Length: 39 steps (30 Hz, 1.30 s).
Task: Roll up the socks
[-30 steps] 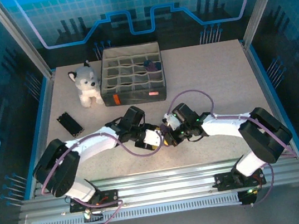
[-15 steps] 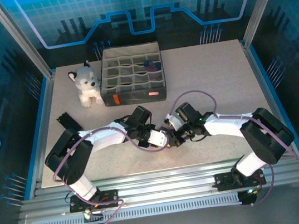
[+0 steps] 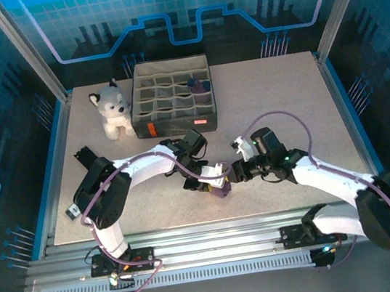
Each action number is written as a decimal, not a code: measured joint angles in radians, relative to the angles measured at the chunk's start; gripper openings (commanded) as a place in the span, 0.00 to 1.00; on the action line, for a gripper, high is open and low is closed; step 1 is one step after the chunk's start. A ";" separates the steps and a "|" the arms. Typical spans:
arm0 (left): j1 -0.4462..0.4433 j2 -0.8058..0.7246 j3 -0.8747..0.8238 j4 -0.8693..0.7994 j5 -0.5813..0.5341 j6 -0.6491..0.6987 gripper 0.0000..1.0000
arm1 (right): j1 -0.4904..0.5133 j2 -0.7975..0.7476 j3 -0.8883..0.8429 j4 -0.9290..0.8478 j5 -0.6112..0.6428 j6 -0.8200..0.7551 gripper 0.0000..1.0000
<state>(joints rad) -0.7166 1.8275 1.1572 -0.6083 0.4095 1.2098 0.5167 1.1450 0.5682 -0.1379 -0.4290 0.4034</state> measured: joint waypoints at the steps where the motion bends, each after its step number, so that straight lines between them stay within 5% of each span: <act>1: 0.000 0.013 0.019 -0.027 0.004 -0.007 0.00 | 0.000 -0.032 0.000 -0.009 0.018 -0.001 0.42; 12: 0.021 0.160 0.231 -0.322 0.092 -0.035 0.00 | 0.141 -0.238 -0.064 -0.027 0.291 -0.087 0.38; 23: 0.054 0.282 0.417 -0.474 0.166 -0.110 0.00 | 0.393 -0.186 -0.178 0.091 0.428 -0.165 0.49; 39: 0.073 0.339 0.483 -0.554 0.192 -0.130 0.00 | 0.378 -0.001 -0.212 0.338 0.475 -0.140 0.53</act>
<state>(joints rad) -0.6437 2.1666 1.6405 -1.1622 0.6014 1.0794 0.8951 1.1442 0.3561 0.2001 0.0456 0.2638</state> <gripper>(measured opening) 0.098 0.528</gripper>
